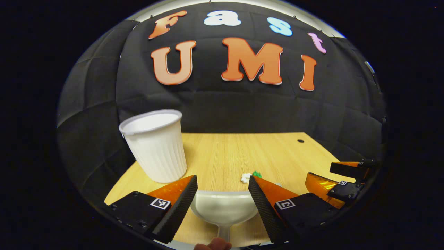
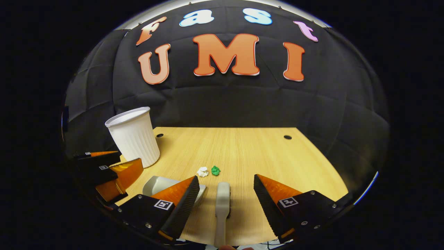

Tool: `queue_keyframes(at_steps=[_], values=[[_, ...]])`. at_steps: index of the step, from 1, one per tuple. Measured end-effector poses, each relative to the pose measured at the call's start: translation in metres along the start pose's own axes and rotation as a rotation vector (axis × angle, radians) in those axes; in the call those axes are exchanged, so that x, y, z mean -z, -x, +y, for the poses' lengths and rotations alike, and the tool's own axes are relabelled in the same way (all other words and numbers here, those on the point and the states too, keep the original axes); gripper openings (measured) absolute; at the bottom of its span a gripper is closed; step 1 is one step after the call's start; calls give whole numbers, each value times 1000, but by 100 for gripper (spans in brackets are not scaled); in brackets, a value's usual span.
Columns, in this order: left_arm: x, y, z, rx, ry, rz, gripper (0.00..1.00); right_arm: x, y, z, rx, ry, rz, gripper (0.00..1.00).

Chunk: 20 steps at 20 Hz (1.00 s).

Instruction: Pick up the small broom and dustpan from the desktop, sweep the trash into the dustpan with the broom, and then empty the trash into the garbage bin.

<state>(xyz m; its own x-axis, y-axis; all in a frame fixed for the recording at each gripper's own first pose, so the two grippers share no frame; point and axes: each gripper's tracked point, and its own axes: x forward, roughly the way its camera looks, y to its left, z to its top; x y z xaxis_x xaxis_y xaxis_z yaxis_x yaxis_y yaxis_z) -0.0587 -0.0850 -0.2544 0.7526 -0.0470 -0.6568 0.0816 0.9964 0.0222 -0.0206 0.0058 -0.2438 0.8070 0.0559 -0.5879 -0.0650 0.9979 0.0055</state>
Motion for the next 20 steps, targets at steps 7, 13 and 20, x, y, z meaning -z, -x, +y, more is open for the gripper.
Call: queue_keyframes(at_steps=[7, 13, 20], values=[[97, -12, -6, 4, 67, 458, 96, 120, -16, -7, 7, -32, 412, 95], [102, 7, -12, 47, 131, 729, 98, 160, -14, 3, -32, 19, 602, 95], [106, -1, -8, 40, 127, 919, 98, 176, -27, 6, -40, 11, 738, 95]])
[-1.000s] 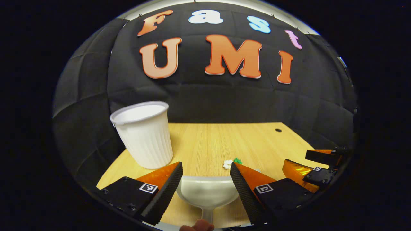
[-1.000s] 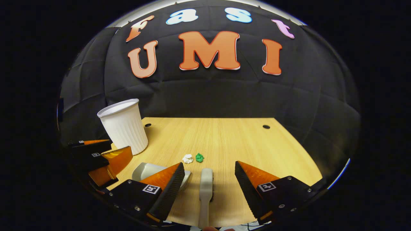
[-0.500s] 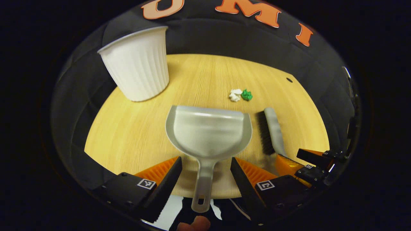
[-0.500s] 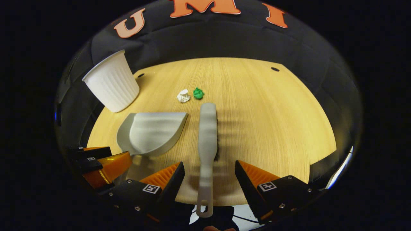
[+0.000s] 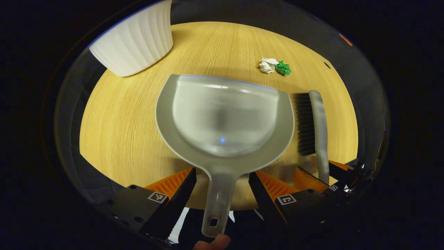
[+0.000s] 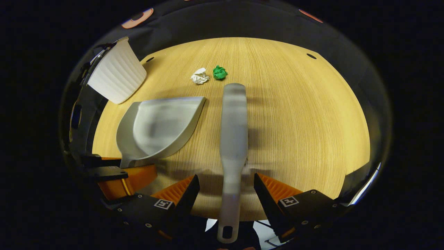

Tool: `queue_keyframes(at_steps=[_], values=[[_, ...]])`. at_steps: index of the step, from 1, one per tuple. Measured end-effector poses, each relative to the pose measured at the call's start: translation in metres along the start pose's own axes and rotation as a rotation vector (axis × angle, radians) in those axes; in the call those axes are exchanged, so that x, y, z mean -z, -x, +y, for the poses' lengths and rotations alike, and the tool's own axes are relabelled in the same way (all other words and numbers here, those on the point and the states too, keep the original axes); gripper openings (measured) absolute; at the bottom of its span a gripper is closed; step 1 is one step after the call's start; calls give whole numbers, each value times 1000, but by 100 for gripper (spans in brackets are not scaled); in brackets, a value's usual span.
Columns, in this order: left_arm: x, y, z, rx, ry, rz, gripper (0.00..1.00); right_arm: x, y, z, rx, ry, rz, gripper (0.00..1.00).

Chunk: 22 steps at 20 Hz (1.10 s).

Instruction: Pick up the small broom and dustpan from the desktop, sweep the trash into the dustpan with the broom, and then empty the trash into the garbage bin.

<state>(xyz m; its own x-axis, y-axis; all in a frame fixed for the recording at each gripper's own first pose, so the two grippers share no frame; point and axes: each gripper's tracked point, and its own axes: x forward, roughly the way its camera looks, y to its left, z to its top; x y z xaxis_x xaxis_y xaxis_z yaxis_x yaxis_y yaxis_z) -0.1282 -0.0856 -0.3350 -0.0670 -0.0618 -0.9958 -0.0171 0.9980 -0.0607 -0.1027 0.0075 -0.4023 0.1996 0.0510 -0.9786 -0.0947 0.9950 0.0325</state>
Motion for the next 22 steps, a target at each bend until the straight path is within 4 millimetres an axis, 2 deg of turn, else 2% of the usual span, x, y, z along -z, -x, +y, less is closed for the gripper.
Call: queue_keyframes(at_steps=[5, 7, 9, 10, 11, 12, 13, 14, 15, 16, 18, 22], values=[[2, 2, 10, -9, -75, 66, 98, -5, -9, 0, 18, -1, 44, 94], [1, 3, 10, -4, -98, 75, 97, -6, -13, -1, 27, 7, 63, 88], [0, 3, 16, -21, -127, 82, 91, -6, -15, 0, 26, 3, 89, 76], [0, 4, 17, -23, -123, 85, 87, -6, -17, 1, 24, -9, 99, 55], [1, 3, 13, -17, -116, 89, 80, -7, -19, -1, 32, -26, 104, 58], [2, 2, 13, -21, -114, 95, 64, -9, -19, -4, 37, -34, 111, 44], [3, 3, 14, -18, -118, 107, 52, -11, -20, -6, 44, -46, 116, 37], [4, 3, 13, -13, -119, 113, 46, -13, -20, -8, 45, -48, 123, 17], [6, 3, 13, -11, -125, 123, 43, -13, -22, -9, 47, -48, 131, 25], [5, 3, 13, -7, -130, 124, 38, -15, -22, -9, 44, -49, 134, 23], [3, 5, 16, -2, -144, 127, 35, -21, -21, -9, 37, -48, 138, 21], [4, 7, 18, 6, -170, 136, 34, -40, -24, -18, 19, -48, 134, 18]])
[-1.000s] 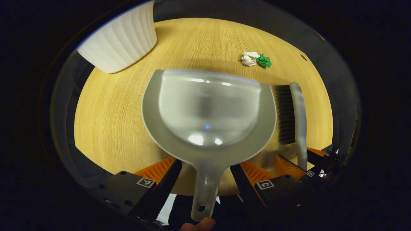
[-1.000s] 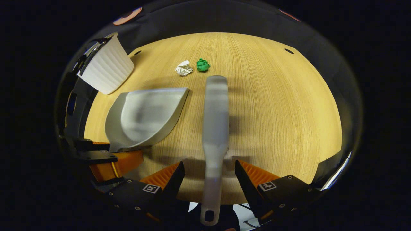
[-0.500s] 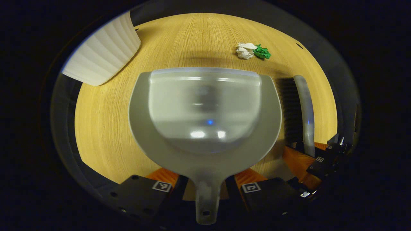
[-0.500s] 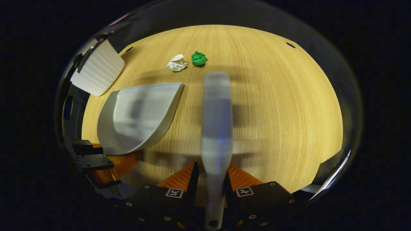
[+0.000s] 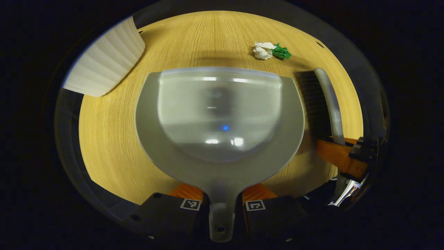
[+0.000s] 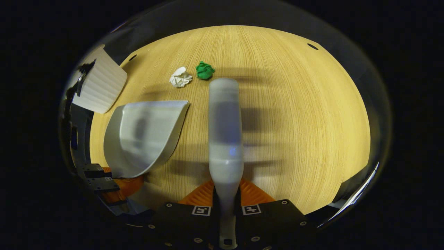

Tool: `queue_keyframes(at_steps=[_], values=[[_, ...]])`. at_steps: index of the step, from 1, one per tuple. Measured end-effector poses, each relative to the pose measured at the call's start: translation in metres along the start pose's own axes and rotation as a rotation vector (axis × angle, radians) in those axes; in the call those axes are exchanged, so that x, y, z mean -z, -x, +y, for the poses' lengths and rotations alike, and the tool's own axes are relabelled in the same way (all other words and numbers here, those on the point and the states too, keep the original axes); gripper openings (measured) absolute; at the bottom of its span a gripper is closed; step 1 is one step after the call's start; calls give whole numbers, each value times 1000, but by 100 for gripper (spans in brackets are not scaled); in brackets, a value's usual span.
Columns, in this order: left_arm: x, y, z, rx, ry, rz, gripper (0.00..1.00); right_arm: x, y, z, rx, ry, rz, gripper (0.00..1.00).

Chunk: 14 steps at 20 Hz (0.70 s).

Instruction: Pick up the small broom and dustpan from the desktop, sweep the trash into the dustpan with the broom, and then empty the trash into the garbage bin.

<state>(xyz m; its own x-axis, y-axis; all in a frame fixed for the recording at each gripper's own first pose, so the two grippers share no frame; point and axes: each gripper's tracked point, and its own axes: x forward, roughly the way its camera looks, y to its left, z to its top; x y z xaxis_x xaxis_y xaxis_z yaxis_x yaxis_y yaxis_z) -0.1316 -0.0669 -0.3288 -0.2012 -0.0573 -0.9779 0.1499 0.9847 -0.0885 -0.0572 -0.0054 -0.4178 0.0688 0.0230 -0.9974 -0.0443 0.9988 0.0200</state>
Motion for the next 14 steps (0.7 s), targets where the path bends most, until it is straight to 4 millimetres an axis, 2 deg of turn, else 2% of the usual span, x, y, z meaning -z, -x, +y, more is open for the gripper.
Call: queue_keyframes(at_steps=[3, 7, 10, 14], values=[[-2, 1, 5, 3, -17, -6, 32, -24, 4, -11, -4, 26, -8, 17], [1, 5, 9, 19, -67, 8, 32, -74, 4, -34, 41, 117, -55, 17], [-1, 6, 17, 13, -128, 8, 32, -105, 0, -38, 30, 165, -57, 17], [-7, 24, 27, -1, -221, -3, 31, -132, -17, -37, 21, 266, -29, 17]])
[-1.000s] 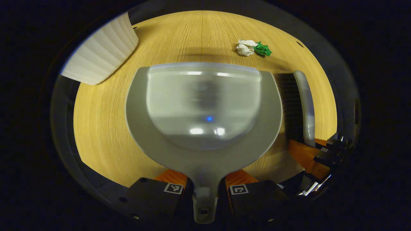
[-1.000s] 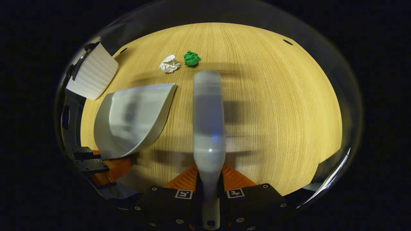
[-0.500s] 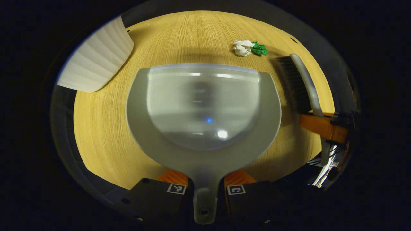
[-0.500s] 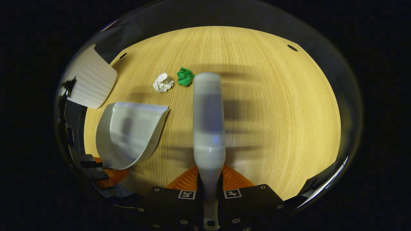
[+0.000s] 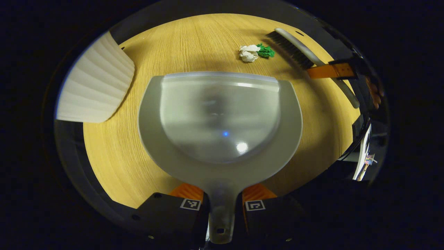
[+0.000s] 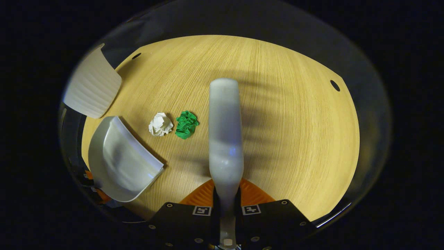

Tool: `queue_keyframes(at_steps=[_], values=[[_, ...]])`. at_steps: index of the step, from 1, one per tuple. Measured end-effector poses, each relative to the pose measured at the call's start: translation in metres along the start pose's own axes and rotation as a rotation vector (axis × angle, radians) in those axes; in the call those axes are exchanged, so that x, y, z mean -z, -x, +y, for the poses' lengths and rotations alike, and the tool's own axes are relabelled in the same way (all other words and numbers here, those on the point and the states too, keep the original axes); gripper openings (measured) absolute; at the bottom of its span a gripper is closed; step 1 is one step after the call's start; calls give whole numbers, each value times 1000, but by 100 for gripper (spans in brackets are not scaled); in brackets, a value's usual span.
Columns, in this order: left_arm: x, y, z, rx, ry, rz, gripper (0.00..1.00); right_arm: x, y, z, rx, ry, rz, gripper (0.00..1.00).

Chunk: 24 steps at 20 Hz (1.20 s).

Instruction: Pick up the small broom and dustpan from the desktop, sweep the trash into the dustpan with the broom, and then empty the trash into the garbage bin.

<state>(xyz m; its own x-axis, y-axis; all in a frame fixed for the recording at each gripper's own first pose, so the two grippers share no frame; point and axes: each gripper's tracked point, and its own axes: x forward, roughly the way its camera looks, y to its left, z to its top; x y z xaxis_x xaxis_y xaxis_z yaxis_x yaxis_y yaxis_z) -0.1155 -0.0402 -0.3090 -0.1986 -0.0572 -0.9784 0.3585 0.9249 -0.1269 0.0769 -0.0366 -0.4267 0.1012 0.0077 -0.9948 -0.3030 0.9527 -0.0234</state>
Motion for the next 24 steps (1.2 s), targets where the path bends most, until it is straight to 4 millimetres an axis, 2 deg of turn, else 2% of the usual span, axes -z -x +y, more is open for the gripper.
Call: queue_keyframes(at_steps=[5, 7, 9, 13, 17, 19, 22, 24], values=[[-5, 12, 12, 26, -96, 15, 32, -28, -11, -3, -15, 148, 36, 17], [-6, 18, 21, 13, -173, 19, 32, -44, -13, 0, -33, 223, 31, 17], [-7, 22, 27, 6, -217, 31, 32, -50, -15, 6, -56, 292, 39, 17], [-10, 11, 27, 3, -260, 51, 32, -35, -14, 35, -152, 419, 91, 17], [-8, 5, 31, 6, -284, 55, 32, -22, -4, 75, -311, 506, 117, 17], [-8, 7, 33, 14, -277, 49, 32, -16, -4, 84, -348, 513, 135, 17], [-8, 8, 35, 21, -248, 44, 32, 3, 10, 93, -422, 457, 164, 17], [-5, 11, 35, 16, -255, 36, 32, 9, 20, 96, -479, 407, 176, 17]])
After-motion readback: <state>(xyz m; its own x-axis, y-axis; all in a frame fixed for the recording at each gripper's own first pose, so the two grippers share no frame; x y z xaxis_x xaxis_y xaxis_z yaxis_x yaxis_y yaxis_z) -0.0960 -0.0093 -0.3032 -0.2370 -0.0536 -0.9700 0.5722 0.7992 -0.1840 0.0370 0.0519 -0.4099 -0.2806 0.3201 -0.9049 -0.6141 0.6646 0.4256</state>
